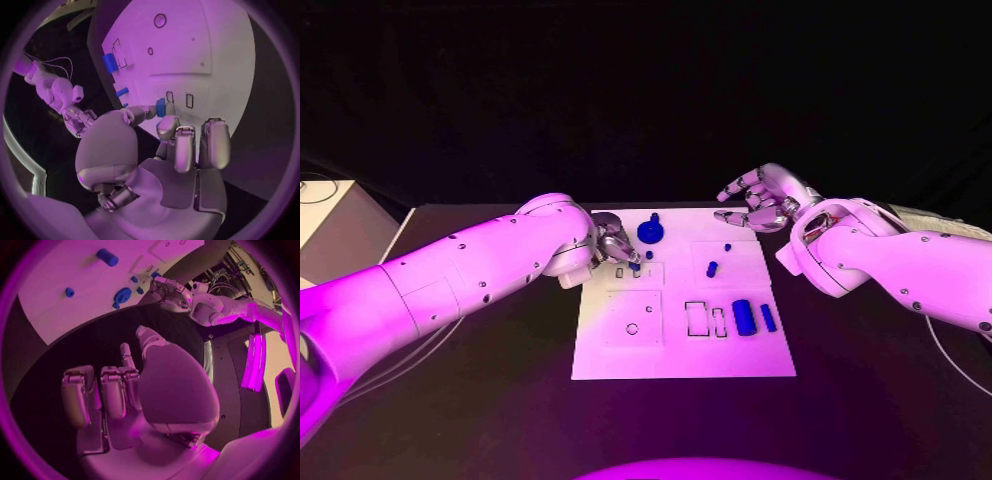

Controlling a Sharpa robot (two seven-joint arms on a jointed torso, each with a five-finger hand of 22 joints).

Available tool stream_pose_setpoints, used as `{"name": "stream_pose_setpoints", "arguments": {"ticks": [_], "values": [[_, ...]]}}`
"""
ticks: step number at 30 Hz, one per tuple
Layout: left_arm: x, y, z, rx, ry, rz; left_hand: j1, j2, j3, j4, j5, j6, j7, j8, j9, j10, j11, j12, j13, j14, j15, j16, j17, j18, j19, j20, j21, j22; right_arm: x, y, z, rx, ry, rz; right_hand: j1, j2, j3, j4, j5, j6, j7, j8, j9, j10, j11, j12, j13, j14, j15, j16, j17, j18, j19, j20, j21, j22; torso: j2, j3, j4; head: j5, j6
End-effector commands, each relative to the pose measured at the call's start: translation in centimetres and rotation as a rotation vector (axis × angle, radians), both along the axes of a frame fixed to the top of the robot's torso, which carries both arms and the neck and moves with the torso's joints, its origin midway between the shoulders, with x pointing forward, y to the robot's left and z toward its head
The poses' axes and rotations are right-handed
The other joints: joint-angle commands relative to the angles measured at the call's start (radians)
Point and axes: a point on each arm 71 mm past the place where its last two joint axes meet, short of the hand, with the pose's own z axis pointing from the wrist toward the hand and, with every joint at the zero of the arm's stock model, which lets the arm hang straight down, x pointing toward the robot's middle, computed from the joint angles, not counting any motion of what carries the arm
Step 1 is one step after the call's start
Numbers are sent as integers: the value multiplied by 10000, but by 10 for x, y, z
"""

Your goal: Assemble the parts on the task board

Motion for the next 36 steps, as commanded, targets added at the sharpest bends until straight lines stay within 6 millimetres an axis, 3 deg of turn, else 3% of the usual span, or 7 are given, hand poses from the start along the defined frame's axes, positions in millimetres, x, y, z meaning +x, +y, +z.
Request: {"name": "stream_pose_setpoints", "arguments": {"ticks": [1, 16, 36], "values": [[1, -2, 2, 406, -481, -138, -111, 4, 1594, -1544, 91, 515, -423, 109, 2533, 95, -29, 59, 13, 1024, -81, 41, 2633, -193, 107, 2, 87, 224, 0, 1, 0, -89, -33, 127, -81, 11, 72, 4, 21, -55, 7, 49, 9, 1042, -50, 21, 2628, 1062, -46, 43, 2633, -144, 1047, -45, 47, 2628, -1, 0, -2, 0, -1], [-3, -12, -6, 933, -742, -452, -140, 20, 1640, -1569, 226, 593, -479, 120, 2634, 204, -85, 103, 79, 1024, -136, 41, 2633, -208, 166, -49, 115, 292, 0, 2, 0, -91, -30, 161, -81, 11, 72, 4, 21, -55, 7, 49, 9, 1042, -50, 21, 2628, 1062, -46, 43, 2633, -144, 1047, -45, 47, 2628, -2, -11, -3, -4, -79], [-6, -12, -9, 1110, -755, -562, -143, 35, 1663, -1582, 281, 612, -489, 117, 2665, 211, -97, 89, 61, 1024, -150, 41, 2633, -214, 185, -65, 124, 313, 0, 2, 0, -99, -23, 162, -103, 8, 78, 4, 43, -71, 9, 50, 12, 1042, -48, 21, 2628, 1062, -44, 43, 2633, -144, 1047, -44, 47, 2628, 5, -13, 5, -45, -79]]}}
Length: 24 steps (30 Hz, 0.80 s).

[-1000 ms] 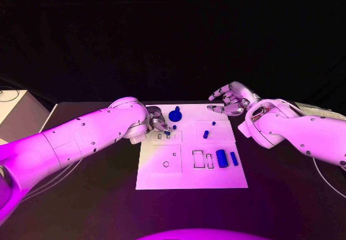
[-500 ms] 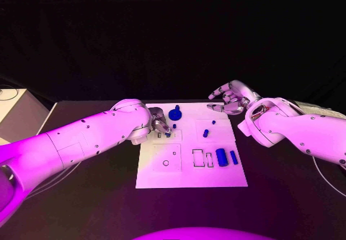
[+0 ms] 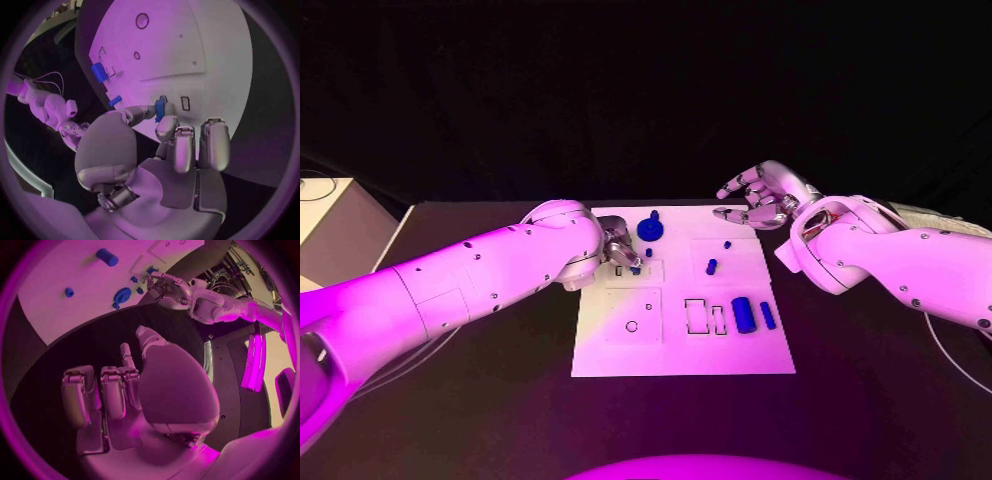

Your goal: Assemble the parts on the task board

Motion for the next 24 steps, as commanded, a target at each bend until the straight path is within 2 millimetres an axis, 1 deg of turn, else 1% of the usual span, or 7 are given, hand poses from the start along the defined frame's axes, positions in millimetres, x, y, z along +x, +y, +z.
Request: {"name": "stream_pose_setpoints", "arguments": {"ticks": [1, 13, 24], "values": [[-1, -1, 0, 144, -4, -124, 14, 115, 1665, -1583, 59, 464, -411, 9, 2661, 67, -9, 69, 17, 1021, -78, 43, 2633, -120, 59, -21, 33, 309, 0, 1, 0, -99, -18, 149, -103, 8, 78, 4, 43, -71, 9, 51, 14, 1042, -48, 21, 2632, 1062, -44, 43, 2634, -145, 1047, -44, 47, 2632, 5, -2, 5, -39, -9], [-1, -2, -1, 349, 9, -252, 19, 121, 1675, -1591, 74, 468, -414, 8, 2670, 77, -13, 78, 33, 1021, -81, 43, 2633, -119, 58, -25, 32, 307, 0, 0, 0, -108, -11, 131, -103, 8, 78, 4, 43, -71, 9, 51, 14, 1042, -48, 21, 2632, 1062, -44, 43, 2634, -145, 1047, -44, 47, 2632, 10, -1, -1, -8, -32], [-1, -1, -2, 454, 45, -283, 18, 122, 1678, -1597, 82, 470, -415, 7, 2677, 82, -14, 81, 37, 1021, -84, 43, 2633, -117, 52, -29, 28, 297, 0, 0, 0, -110, -7, 122, -103, 8, 78, 4, 43, -71, 9, 51, 14, 1042, -48, 21, 2632, 1062, -44, 43, 2634, -145, 1047, -44, 47, 2632, 4, 4, 2, -20, -76]]}}
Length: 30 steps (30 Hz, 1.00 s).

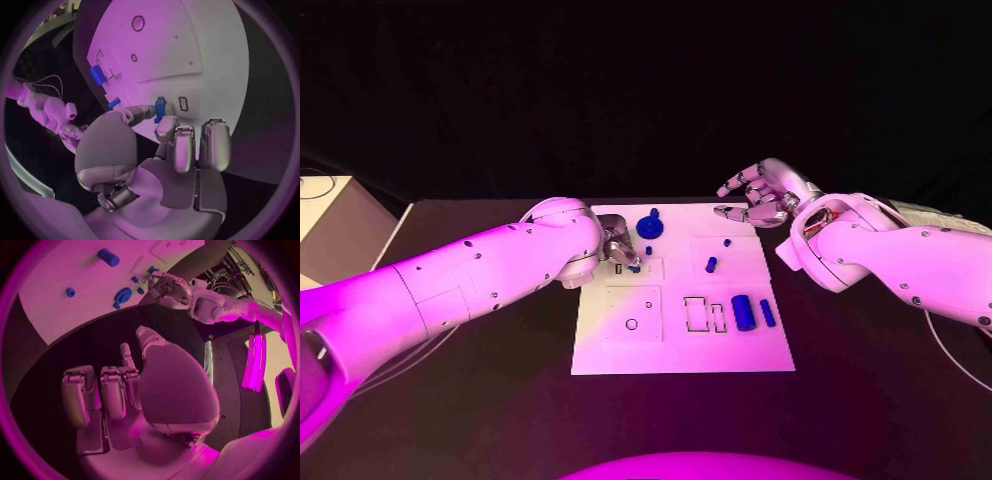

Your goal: Assemble the parts on the task board

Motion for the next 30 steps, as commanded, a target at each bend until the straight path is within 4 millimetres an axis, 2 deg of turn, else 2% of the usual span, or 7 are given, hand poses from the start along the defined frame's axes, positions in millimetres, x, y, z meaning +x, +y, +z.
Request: {"name": "stream_pose_setpoints", "arguments": {"ticks": [1, 20, 30], "values": [[-1, -1, -2, 214, 116, -160, -13, 91, 1678, -1597, 40, 469, -414, 70, 2675, 84, -16, 34, 14, 1057, -50, 43, 2633, -52, 53, -29, 29, 299, 0, 1, 0, -99, -11, 146, -103, 8, 78, 4, 43, -72, 9, 50, 16, 1042, -48, 21, 2634, 1062, -45, 43, 2634, -145, 1047, -44, 47, 2635, -8, 3, 1, -10, -28], [-2, -4, -5, 319, 354, -299, -17, 92, 1683, -1605, 52, 474, -416, 67, 2691, 94, -19, 41, 26, 1057, -55, 43, 2633, -53, 57, -36, 31, 304, -1, 1, 0, -94, -6, 153, -131, 3, 103, -5, 71, -103, 12, 61, 25, 1042, -46, 21, 2634, 1062, -43, 43, 2634, -145, 1047, -41, 47, 2635, -9, 14, 11, 15, -101], [-3, -4, -6, 406, 456, -363, -17, 95, 1690, -1616, 65, 479, -419, 63, 2709, 111, -23, 56, 52, 1057, -59, 43, 2633, -57, 70, -43, 38, 321, -1, 1, 0, -91, -10, 145, -131, 3, 103, -5, 71, -103, 12, 61, 25, 1042, -46, 21, 2634, 1062, -43, 43, 2634, -145, 1047, -41, 47, 2635, 2, 15, -13, 19, -119]]}}
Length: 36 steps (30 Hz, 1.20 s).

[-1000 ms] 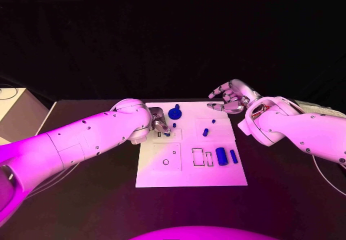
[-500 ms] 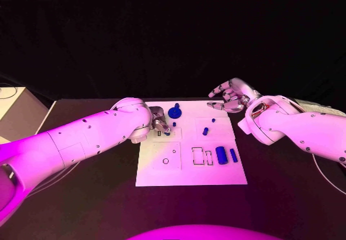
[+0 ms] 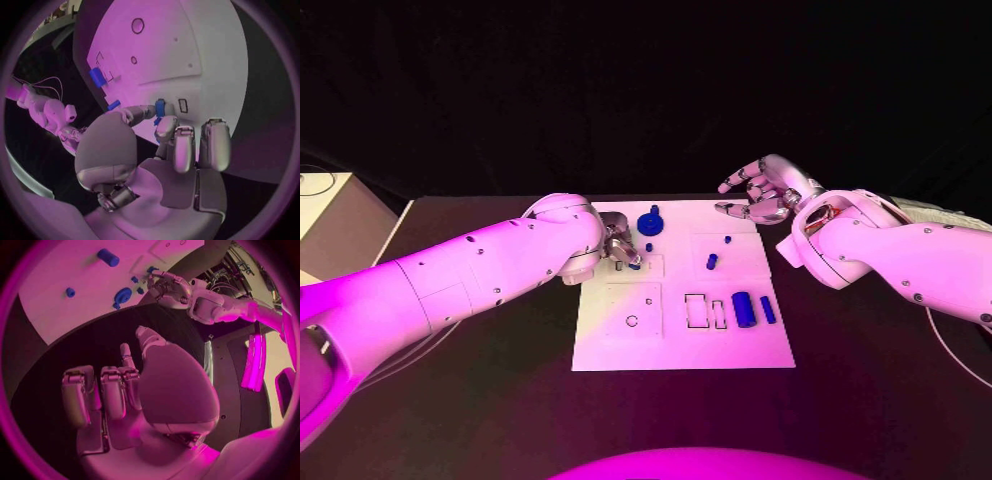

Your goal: Assemble the parts on the task board

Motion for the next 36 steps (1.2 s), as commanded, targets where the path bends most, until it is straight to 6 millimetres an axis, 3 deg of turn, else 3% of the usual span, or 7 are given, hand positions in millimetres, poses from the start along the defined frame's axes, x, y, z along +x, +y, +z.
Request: {"name": "stream_pose_setpoints", "arguments": {"ticks": [1, 18, 36], "values": [[-3, -2, -5, 247, 319, -230, -18, 94, 1690, -1616, 69, 478, -418, 3, 2257, 73, 14, 56, 23, 1057, -59, 43, 2633, -60, 53, -25, 39, 323, -1, 1, 0, -91, -16, 139, -131, 3, 33, 9, 32, -68, -23, 61, 9, 1042, -46, 21, 2627, 1061, -42, 43, 2635, -144, 1047, -42, 47, 2628, 7, 1, -9, 4, -15], [-2, -7, -6, 187, 394, -197, -23, 98, 1694, -1621, 91, 485, -418, 1, 2274, 81, 12, 61, 29, 1057, -63, 43, 2633, -59, 51, -31, 37, 318, -1, 1, 0, -95, -28, 136, -139, -2, 44, 6, 38, -75, -22, 68, 15, 1042, -46, 21, 2627, 1061, -42, 43, 2635, -144, 1047, -41, 47, 2628, 15, 5, -10, 3, -4], [-2, -12, -9, 253, 708, -385, -334, 295, 1095, -1293, -25, 724, -557, -61, 2505, 193, -86, -11, -159, 1057, -126, 43, 2633, -80, 112, -79, 43, 392, -2, 1, 1, -87, -38, 138, -139, -2, 44, 6, 38, -75, -22, 68, 15, 1042, -46, 21, 2627, 1061, -42, 43, 2635, -144, 1047, -41, 47, 2628, -8, 2, 0, -37, -78]]}}
